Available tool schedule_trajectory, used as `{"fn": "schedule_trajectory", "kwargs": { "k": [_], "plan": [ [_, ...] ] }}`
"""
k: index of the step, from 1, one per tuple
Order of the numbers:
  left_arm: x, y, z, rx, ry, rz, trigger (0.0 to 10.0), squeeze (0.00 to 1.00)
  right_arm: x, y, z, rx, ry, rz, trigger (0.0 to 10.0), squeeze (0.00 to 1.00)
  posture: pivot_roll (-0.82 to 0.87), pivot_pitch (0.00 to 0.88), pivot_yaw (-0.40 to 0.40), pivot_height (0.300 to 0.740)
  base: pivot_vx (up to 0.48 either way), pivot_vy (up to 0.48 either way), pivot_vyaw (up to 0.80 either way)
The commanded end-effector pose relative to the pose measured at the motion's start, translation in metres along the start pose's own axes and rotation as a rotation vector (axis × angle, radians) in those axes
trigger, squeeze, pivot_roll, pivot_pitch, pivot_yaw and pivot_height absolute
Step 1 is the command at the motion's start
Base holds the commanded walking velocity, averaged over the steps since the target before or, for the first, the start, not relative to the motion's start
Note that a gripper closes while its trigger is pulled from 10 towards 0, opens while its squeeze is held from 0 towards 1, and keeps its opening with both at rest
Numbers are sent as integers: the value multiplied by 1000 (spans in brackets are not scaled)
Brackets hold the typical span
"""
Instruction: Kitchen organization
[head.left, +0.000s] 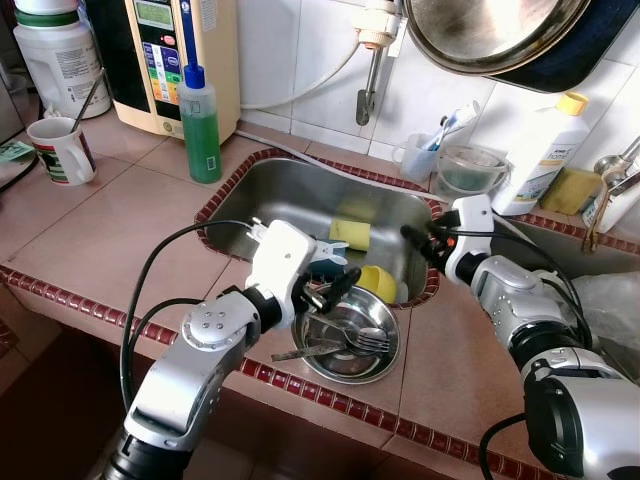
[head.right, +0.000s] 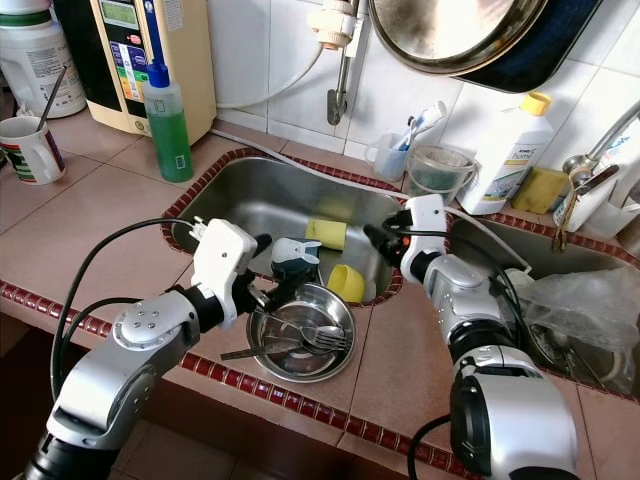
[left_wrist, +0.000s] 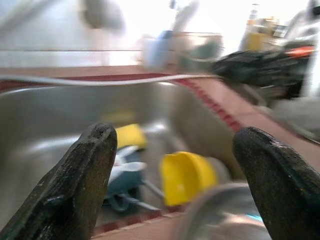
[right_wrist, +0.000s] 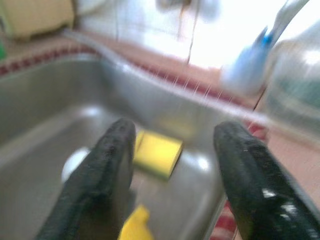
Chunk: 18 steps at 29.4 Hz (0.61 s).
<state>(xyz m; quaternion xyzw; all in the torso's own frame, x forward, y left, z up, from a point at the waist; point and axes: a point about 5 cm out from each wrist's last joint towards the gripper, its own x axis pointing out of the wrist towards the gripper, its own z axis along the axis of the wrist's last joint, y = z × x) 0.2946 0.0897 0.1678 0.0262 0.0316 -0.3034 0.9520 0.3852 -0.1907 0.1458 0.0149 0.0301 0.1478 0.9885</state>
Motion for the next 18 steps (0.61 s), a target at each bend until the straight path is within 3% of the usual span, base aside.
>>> {"fn": "schedule_trajectory", "kwargs": {
  "k": [1,4,5,8,12,18],
  "plan": [
    [3,16,3,13,-19,99,10000,0,-3,-1,5,14,-87,-45,10000,1000,155,0,-103,740,0,0,0],
    [4,25,11,144,-90,163,10000,0,-5,5,5,5,-148,-87,10000,1000,154,0,-110,740,0,0,0],
    [5,27,12,148,-97,170,10000,0,-5,8,6,16,-170,-89,10000,1000,154,0,-114,740,0,0,0],
    [11,32,17,145,-119,195,10000,0,-10,18,13,34,-263,-101,10000,1000,154,0,-119,740,0,0,0],
    [16,34,19,124,-131,194,10000,0,-15,26,16,21,-303,-94,10000,1000,144,0,-117,740,0,0,0],
    [20,41,15,74,-158,226,10000,0,-29,40,18,-71,-364,-110,10000,1000,120,0,-96,740,0,0,0]
  ]
}}
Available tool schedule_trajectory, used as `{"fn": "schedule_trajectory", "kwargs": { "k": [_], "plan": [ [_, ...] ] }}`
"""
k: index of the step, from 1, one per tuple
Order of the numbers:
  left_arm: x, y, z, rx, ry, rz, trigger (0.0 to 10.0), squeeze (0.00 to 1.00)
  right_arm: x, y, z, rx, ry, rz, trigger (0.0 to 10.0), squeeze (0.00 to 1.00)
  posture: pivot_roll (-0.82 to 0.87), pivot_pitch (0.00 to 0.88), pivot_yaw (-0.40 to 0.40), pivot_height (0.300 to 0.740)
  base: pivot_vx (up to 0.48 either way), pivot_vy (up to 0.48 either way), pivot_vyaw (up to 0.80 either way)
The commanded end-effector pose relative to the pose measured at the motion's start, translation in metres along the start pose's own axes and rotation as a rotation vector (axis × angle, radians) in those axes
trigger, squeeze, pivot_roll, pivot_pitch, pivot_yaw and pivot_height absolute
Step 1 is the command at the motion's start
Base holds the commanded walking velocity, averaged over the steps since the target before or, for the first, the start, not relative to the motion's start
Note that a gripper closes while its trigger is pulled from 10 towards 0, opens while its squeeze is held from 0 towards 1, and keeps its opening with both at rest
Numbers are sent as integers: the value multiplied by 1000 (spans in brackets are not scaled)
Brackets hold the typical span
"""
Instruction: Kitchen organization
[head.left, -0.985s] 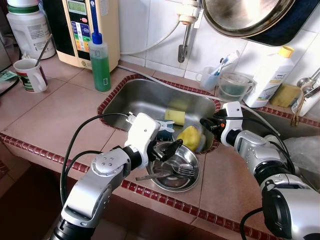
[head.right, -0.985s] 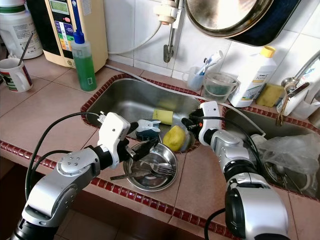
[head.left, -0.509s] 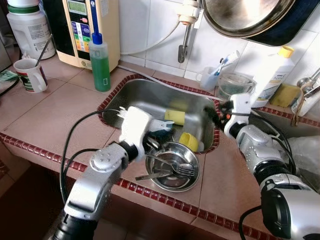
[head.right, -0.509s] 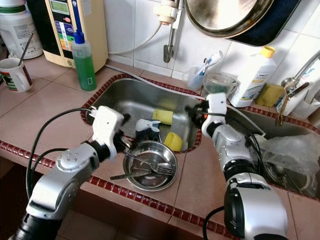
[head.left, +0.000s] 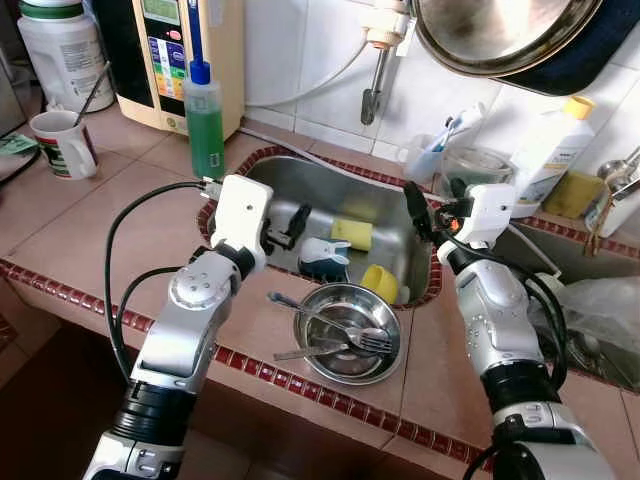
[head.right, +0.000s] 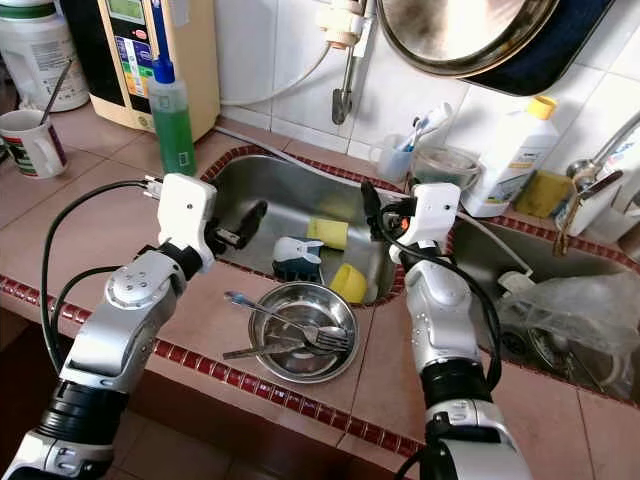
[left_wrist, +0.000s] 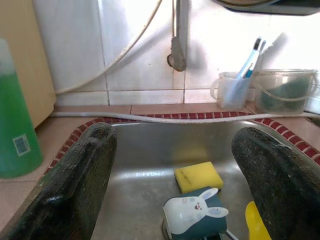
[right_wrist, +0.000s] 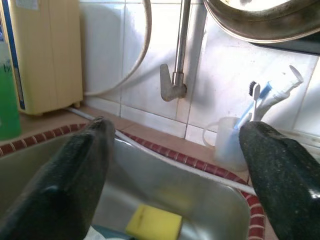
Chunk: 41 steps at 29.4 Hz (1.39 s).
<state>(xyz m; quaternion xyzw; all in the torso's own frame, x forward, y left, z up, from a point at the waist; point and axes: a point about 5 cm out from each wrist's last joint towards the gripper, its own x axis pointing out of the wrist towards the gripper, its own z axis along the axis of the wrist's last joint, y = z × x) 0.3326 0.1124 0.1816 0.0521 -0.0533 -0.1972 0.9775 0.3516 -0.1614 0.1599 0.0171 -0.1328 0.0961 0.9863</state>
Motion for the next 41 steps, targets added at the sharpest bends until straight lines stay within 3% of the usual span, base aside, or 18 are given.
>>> {"fn": "schedule_trajectory", "kwargs": {
  "k": [1,11,14,15,16,25,41],
  "plan": [
    [2,0,-1,-27,-13,4,10000,0,-4,3,9,-44,-44,-12,10000,1000,118,0,-92,740,0,0,0],
    [-14,11,-18,-100,-19,50,10000,0,-25,17,6,-102,-71,-26,10000,1000,110,0,-75,740,0,0,0],
    [-18,15,-21,-72,-17,69,10000,0,-27,20,8,-85,-74,-35,10000,1000,110,0,-75,740,0,0,0],
    [-18,16,-22,-71,-16,71,10000,0,-27,21,8,-85,-75,-32,10000,945,114,0,-75,740,0,0,0],
    [-19,16,-21,-88,-21,76,10000,0,-27,22,9,-81,-77,-27,10000,0,115,0,-75,740,0,0,0],
    [-22,12,-8,-102,-141,73,10000,0,-24,25,14,-94,-118,-34,10000,0,131,0,-76,740,0,0,0],
    [-24,6,-14,-148,-82,54,10000,0,-29,31,3,-78,-60,2,10000,0,133,0,-75,740,0,0,0]
  ]
}}
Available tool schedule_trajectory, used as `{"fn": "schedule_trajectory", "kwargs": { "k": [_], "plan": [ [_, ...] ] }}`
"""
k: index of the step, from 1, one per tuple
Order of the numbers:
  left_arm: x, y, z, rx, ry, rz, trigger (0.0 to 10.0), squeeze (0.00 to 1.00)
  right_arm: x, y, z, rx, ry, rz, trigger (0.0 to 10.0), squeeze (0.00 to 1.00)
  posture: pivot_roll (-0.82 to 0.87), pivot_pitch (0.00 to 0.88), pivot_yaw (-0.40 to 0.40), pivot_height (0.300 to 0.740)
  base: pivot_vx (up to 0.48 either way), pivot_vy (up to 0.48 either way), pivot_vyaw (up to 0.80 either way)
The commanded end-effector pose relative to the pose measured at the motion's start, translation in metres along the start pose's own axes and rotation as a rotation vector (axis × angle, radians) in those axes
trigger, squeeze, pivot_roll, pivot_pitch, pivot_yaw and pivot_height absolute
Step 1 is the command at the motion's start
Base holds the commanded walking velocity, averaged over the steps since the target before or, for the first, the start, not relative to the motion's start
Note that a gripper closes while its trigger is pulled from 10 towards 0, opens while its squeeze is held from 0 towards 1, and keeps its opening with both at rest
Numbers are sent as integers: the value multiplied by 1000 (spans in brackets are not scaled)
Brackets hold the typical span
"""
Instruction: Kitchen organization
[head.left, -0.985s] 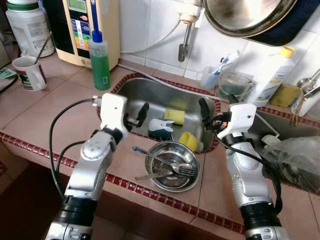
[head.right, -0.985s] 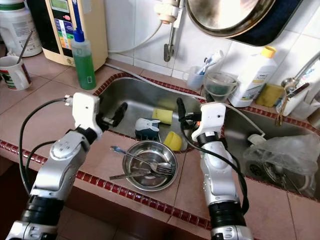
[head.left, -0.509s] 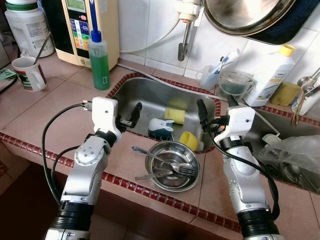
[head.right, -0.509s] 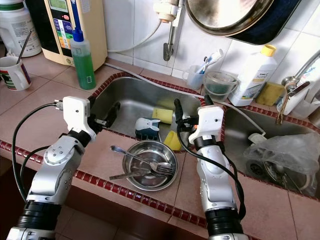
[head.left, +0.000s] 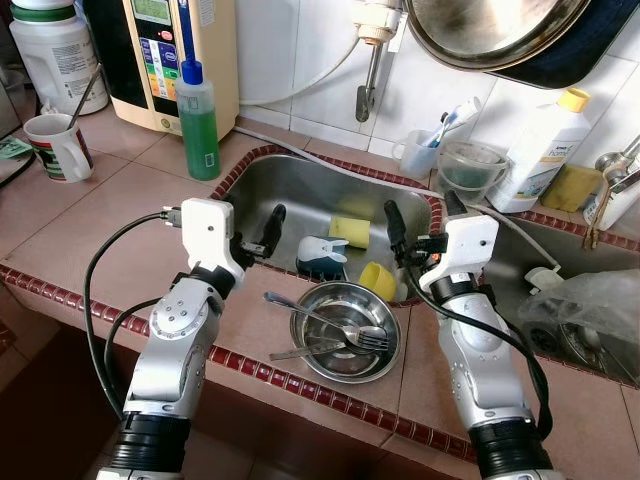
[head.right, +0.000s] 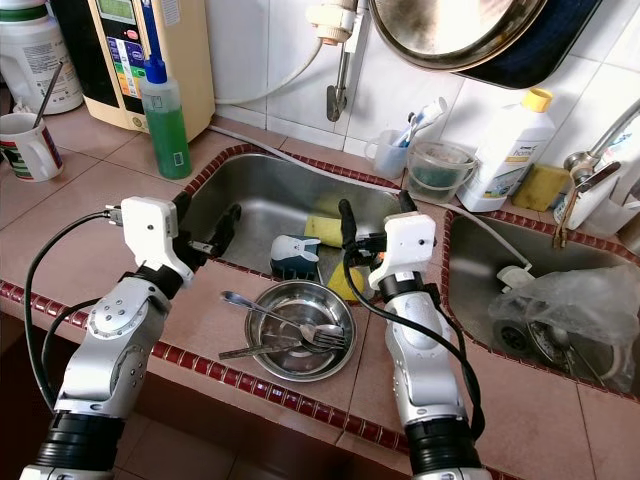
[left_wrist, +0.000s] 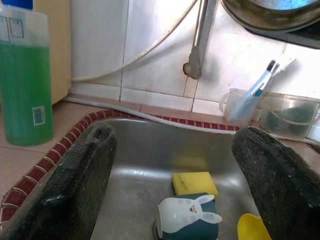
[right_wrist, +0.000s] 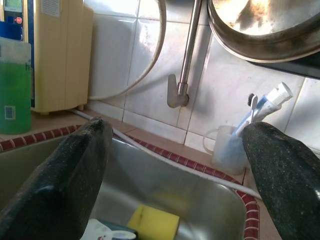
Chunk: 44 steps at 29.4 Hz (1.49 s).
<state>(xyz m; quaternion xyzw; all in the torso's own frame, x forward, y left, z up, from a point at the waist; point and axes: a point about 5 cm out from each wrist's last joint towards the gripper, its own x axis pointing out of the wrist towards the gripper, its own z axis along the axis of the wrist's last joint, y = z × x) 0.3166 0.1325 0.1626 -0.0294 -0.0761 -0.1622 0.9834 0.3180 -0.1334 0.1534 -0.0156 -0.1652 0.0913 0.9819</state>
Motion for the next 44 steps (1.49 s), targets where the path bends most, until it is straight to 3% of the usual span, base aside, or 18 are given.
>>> {"fn": "schedule_trajectory", "kwargs": {
  "k": [1,9,33,44],
  "plan": [
    [0,-5,3,-3,-6,-30,10000,0,-1,-3,2,-6,0,1,10000,0,132,0,-76,740,0,0,0],
    [-1,-7,3,5,1,-31,10000,0,-2,-3,-1,-13,15,13,10000,0,134,0,-82,740,0,0,0],
    [0,-8,5,2,-3,-29,10000,0,2,-5,1,-29,17,18,10000,0,132,0,-88,740,-272,0,0],
    [1,-8,7,-12,-17,-32,10000,0,3,-4,1,-37,15,24,10000,0,134,0,-88,740,0,0,0]
  ]
}}
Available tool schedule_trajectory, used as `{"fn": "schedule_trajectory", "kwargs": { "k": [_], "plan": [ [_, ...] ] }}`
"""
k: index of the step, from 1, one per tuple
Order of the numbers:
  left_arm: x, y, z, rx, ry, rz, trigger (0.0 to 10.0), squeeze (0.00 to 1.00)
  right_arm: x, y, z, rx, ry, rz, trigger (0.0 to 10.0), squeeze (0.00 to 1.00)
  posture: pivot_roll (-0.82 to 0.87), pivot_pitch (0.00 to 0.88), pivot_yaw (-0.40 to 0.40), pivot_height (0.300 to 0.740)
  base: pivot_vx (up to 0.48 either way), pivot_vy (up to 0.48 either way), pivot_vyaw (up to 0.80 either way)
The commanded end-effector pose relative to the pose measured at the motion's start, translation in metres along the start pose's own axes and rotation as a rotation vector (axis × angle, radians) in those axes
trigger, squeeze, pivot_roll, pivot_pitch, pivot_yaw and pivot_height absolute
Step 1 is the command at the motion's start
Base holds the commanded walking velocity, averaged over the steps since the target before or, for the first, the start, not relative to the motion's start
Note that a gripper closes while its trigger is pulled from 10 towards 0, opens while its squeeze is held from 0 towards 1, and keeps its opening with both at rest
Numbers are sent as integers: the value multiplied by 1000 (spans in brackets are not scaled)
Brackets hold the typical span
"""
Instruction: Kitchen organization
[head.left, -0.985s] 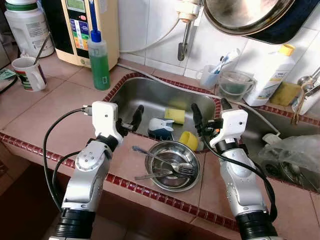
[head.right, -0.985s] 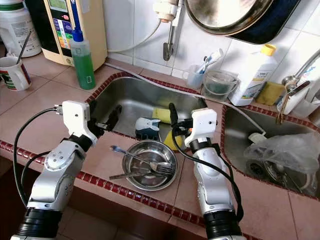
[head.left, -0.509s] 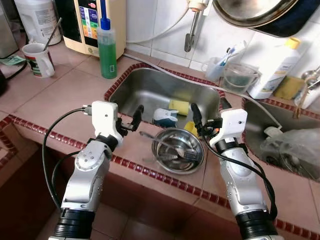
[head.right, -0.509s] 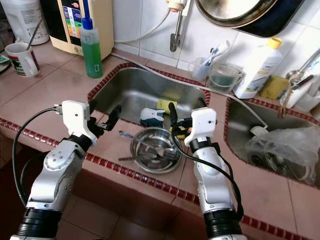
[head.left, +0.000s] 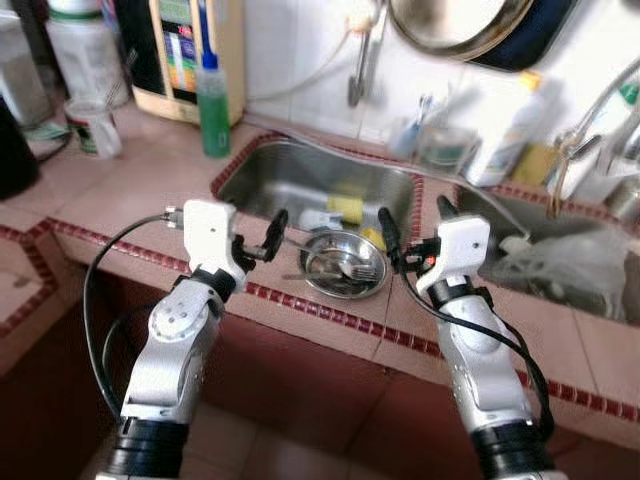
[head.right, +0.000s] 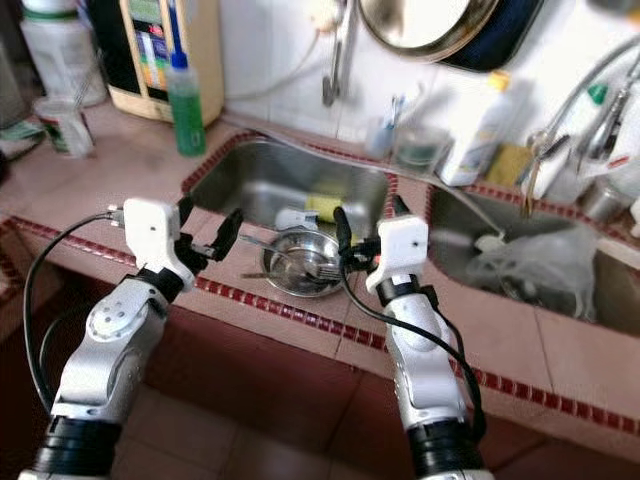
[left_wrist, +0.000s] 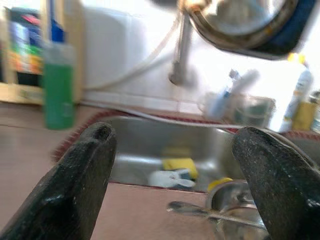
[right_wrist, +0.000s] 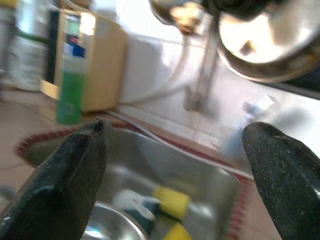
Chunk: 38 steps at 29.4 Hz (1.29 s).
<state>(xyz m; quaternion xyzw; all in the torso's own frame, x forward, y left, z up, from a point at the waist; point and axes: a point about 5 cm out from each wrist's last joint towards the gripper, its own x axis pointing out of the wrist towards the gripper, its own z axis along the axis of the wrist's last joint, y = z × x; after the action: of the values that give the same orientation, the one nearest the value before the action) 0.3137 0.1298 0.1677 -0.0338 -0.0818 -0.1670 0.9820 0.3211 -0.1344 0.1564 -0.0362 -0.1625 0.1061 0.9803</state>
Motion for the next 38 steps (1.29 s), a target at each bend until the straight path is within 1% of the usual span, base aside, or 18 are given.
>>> {"fn": "schedule_trajectory", "kwargs": {
  "k": [1,5,11,14,19,21,23,24,26,27,28,30,31,32,34,36,38],
  "plan": [
    [2,-4,2,-4,-4,-23,10000,0,-1,-2,-1,-4,8,-11,10000,0,135,0,-88,740,0,0,0],
    [1,-5,1,3,1,-34,10000,0,-1,-2,-2,-7,14,-5,10000,0,136,0,-88,740,0,0,0],
    [-3,-8,-3,42,24,-93,10000,0,-4,-4,-6,-19,36,5,10000,0,134,0,-86,740,0,0,0],
    [-5,-10,-6,38,49,-117,10000,0,-7,-6,-11,-24,63,9,10000,0,130,0,-84,740,0,0,0],
    [-9,-13,-12,27,84,-150,10000,0,-15,-3,-15,-53,65,43,10000,0,125,0,-81,740,0,0,0],
    [-16,-20,-19,20,117,-206,10000,0,-24,-5,-16,-12,41,33,10000,0,121,0,-78,740,0,0,0],
    [-21,-25,-22,19,133,-237,10000,0,-29,-6,-13,-1,23,25,10000,0,117,0,-76,740,0,0,0],
    [-24,-28,-25,9,144,-263,10000,0,-36,-5,-12,-1,8,36,10000,0,117,0,-76,740,0,0,0],
    [-26,-30,-26,2,152,-276,10000,0,-41,-4,-12,-1,5,51,10000,0,113,0,-75,740,0,0,0],
    [-27,-30,-27,-3,158,-280,10000,0,-45,-3,-12,-2,4,59,10000,0,106,0,-72,740,0,0,0],
    [-28,-29,-28,0,167,-289,10000,0,-52,-2,-12,-4,4,76,10000,0,103,0,-72,740,0,0,0],
    [-29,-28,-28,3,170,-293,10000,0,-54,-1,-11,-6,2,81,10000,0,102,0,-71,740,0,0,0],
    [-30,-28,-28,2,176,-307,10000,0,-60,0,-11,-17,0,101,10000,0,99,0,-69,740,0,0,0],
    [-30,-28,-28,2,176,-307,10000,0,-60,0,-11,-17,0,101,10000,0,99,0,-69,740,0,0,0],
    [-32,-26,-28,-6,184,-320,10000,0,-69,2,-12,-25,7,127,10000,0,97,0,-67,740,0,0,0],
    [-34,-25,-29,-26,196,-335,10000,0,-76,4,-13,-48,18,154,10000,0,97,0,-67,740,0,0,0],
    [-37,-23,-31,-11,211,-357,10000,0,-87,6,-16,-75,39,189,10000,0,93,0,-61,740,0,0,0]
  ]
}}
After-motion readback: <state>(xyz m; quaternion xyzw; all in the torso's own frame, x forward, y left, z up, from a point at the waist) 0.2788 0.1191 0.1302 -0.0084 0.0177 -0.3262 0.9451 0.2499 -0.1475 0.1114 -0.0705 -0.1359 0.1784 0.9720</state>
